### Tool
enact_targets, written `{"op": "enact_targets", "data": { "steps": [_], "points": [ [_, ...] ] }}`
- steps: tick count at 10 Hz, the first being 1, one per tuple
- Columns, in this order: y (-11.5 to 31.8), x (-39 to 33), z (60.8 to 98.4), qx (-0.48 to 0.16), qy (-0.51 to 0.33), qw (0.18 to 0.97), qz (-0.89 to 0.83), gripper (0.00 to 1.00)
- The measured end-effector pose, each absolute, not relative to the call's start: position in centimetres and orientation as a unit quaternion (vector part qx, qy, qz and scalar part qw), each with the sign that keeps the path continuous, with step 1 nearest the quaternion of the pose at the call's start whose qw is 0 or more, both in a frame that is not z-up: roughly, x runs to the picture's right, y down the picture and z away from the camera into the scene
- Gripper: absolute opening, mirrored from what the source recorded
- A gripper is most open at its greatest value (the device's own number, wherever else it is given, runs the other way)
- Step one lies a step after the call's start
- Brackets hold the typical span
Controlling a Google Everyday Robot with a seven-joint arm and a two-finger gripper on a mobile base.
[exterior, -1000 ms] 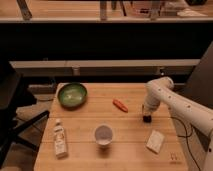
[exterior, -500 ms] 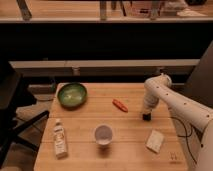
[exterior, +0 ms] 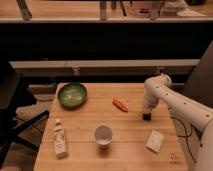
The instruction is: Push the eraser across the table
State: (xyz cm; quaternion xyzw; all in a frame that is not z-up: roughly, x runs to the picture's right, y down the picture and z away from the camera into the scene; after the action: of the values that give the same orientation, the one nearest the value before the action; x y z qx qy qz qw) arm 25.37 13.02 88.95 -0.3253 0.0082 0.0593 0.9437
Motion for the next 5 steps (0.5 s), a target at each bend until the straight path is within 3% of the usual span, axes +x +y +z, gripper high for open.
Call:
{"op": "enact_targets", "data": {
  "steps": [5],
  "points": [
    [12.61, 24.99, 89.18, -0.329, 0.013, 0.943, 0.052, 0.00]
  ]
}}
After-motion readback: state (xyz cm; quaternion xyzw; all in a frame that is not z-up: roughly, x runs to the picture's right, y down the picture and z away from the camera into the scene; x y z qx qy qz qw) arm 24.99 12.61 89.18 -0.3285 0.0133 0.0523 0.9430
